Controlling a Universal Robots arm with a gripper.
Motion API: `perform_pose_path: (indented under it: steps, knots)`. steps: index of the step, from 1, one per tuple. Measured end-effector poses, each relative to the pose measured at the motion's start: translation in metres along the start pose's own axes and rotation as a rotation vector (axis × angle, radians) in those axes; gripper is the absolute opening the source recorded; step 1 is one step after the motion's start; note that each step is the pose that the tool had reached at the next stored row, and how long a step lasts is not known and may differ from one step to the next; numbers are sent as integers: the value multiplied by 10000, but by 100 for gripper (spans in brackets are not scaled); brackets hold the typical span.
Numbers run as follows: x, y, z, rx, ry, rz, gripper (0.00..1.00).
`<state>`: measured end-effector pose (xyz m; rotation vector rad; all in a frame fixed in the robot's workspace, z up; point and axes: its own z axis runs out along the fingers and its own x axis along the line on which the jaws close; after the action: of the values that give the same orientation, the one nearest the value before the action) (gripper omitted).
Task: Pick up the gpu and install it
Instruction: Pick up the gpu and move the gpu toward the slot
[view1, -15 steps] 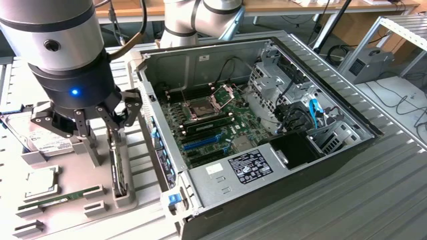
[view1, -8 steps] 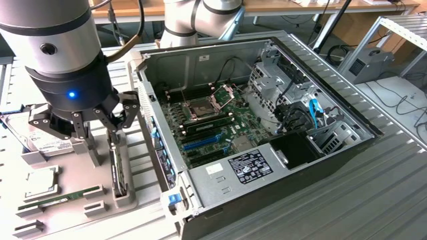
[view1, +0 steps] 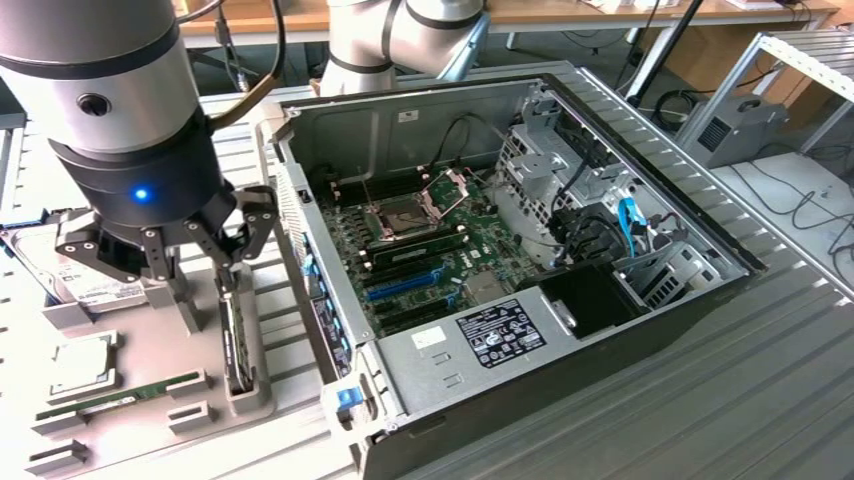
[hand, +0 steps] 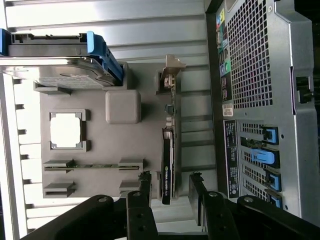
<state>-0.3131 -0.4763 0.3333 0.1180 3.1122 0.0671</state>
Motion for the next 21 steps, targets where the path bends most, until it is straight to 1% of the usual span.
perform_pose_path:
  steps: [21]
  knots:
    - [58,-7,73,0,0,0,44]
